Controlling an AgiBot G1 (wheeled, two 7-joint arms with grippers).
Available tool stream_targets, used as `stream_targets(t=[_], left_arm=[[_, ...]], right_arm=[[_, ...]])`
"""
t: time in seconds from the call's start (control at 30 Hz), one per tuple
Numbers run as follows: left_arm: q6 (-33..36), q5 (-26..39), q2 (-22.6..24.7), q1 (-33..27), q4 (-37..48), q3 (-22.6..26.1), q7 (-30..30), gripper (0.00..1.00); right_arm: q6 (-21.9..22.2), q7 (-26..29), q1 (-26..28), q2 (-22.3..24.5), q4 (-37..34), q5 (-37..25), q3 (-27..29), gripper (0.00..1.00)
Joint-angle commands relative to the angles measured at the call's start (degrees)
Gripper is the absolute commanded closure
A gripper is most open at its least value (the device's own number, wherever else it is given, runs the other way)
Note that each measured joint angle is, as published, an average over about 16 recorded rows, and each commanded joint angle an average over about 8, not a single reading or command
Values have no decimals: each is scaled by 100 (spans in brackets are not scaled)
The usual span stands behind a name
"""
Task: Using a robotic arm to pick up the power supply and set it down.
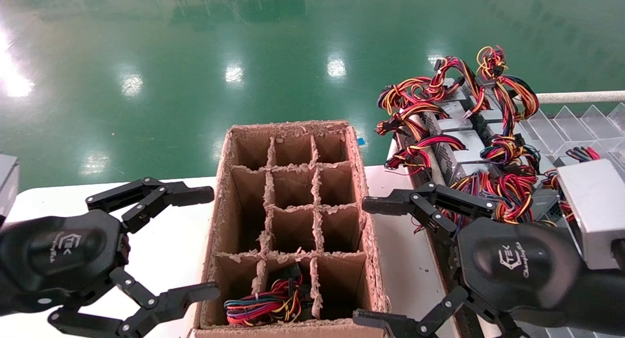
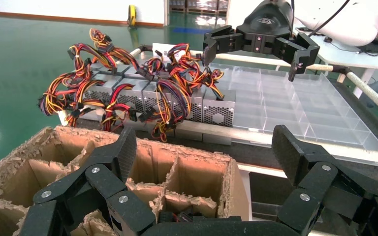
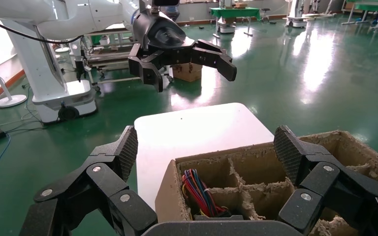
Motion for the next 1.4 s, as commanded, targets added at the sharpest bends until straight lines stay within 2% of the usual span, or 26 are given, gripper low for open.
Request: stream_targets(t=[0.03,1.4], left_arm=[[0,0,0,0,0,0,0,0],[0,0,0,0,0,0,0,0]], right_arm=[[0,0,0,0,0,0,0,0],[0,0,0,0,0,0,0,0]])
